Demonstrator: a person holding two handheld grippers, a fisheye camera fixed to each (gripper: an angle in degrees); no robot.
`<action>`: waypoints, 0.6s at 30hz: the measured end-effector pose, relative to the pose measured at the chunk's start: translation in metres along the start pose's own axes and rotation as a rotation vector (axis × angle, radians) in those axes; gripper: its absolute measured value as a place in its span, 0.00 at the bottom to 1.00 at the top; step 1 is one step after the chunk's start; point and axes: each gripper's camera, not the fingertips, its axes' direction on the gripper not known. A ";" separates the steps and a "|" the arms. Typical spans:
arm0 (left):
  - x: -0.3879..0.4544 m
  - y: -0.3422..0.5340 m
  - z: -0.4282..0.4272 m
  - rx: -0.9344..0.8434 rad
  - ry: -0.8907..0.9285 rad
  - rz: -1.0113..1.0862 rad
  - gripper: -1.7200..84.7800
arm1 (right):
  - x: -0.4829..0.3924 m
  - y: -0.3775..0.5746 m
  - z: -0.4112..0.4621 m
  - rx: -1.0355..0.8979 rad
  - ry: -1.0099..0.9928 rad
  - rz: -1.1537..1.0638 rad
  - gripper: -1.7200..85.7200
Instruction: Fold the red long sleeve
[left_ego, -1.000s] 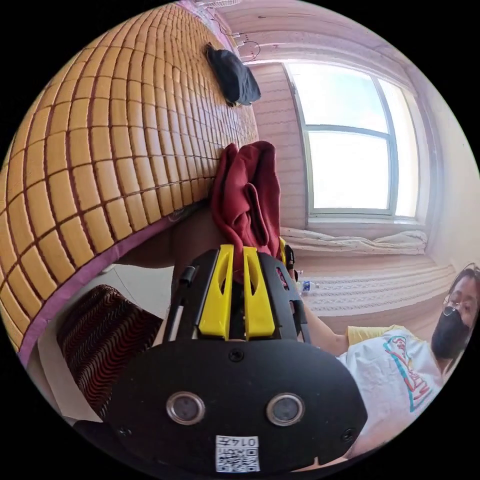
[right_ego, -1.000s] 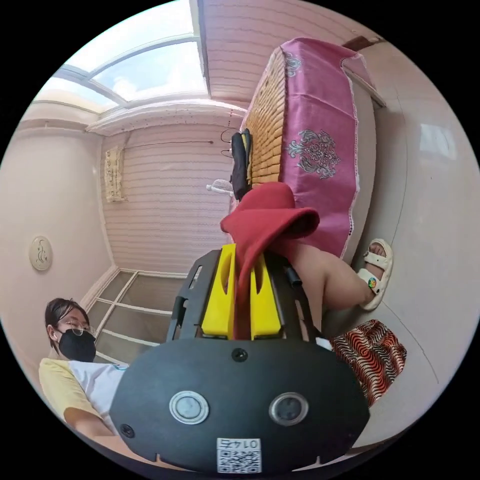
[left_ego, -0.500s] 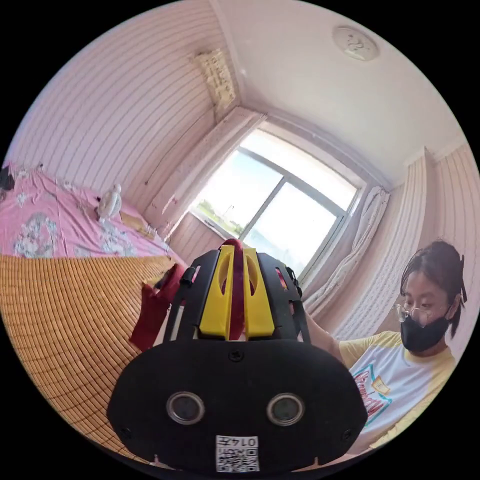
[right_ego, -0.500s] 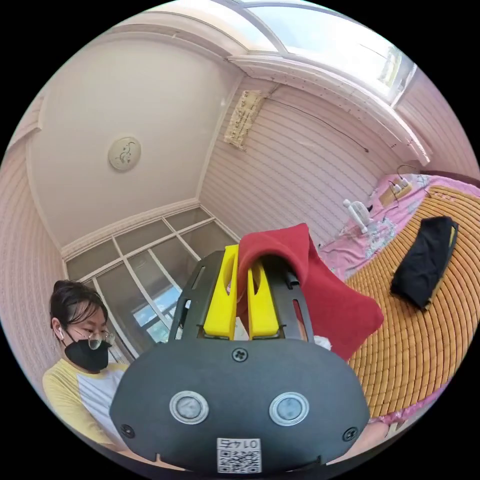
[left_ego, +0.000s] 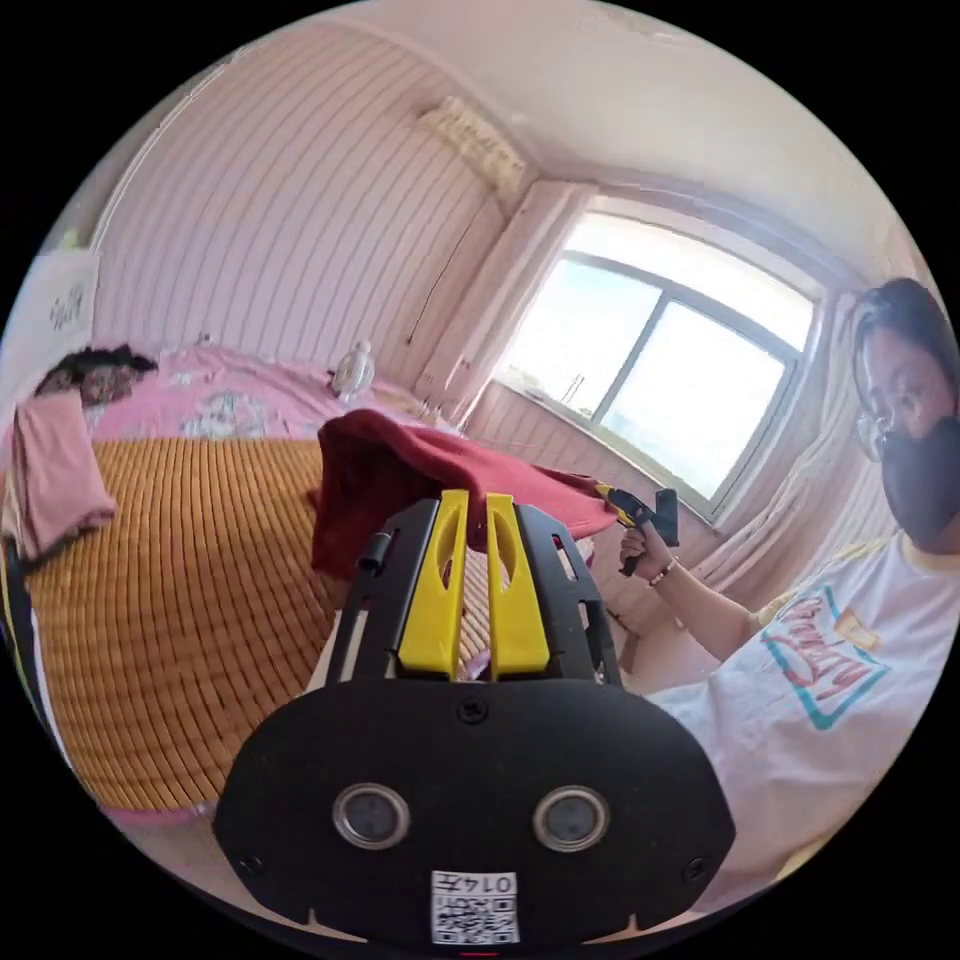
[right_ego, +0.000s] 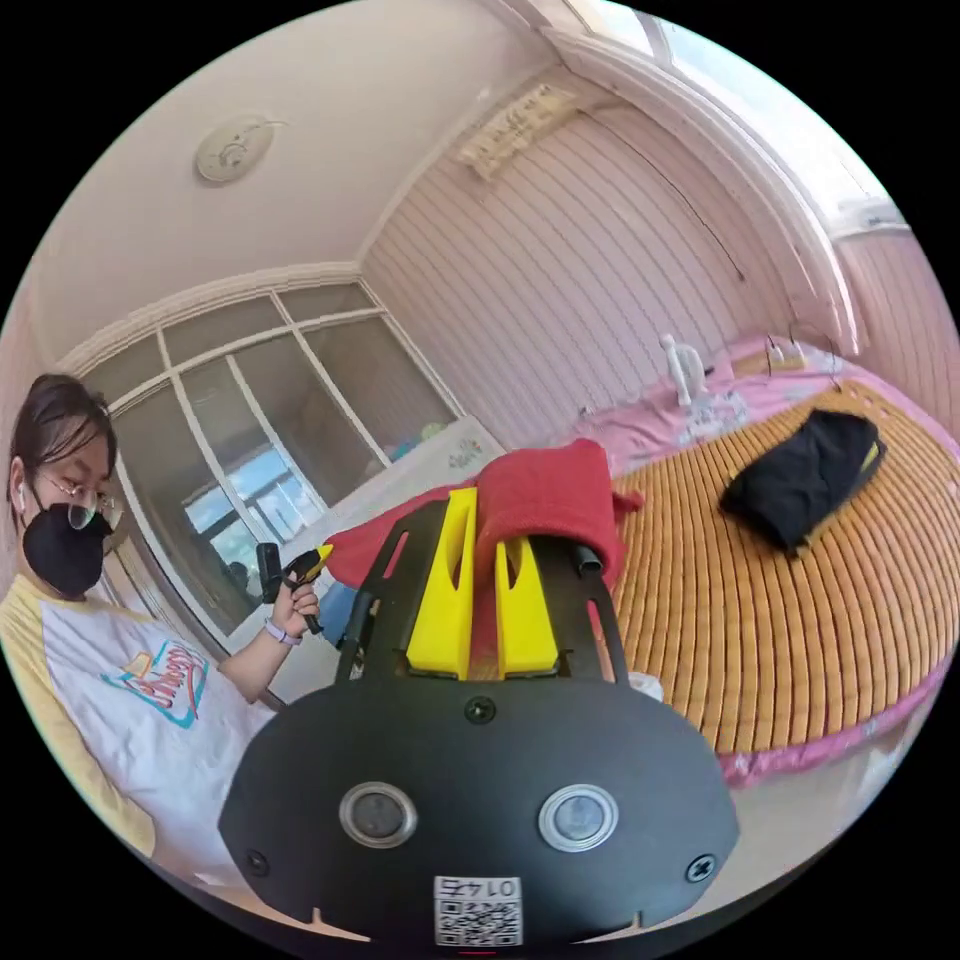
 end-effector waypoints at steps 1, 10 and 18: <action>-0.020 0.041 0.021 -0.106 -0.005 -0.128 0.04 | 0.029 0.032 0.015 -0.108 0.072 0.122 0.02; -0.033 0.148 0.059 -0.386 0.086 -0.345 0.05 | 0.087 0.117 0.026 -0.301 0.407 0.412 0.04; -0.039 0.141 0.033 -0.373 0.022 -0.353 0.06 | 0.121 0.123 -0.009 -0.034 0.390 0.653 0.12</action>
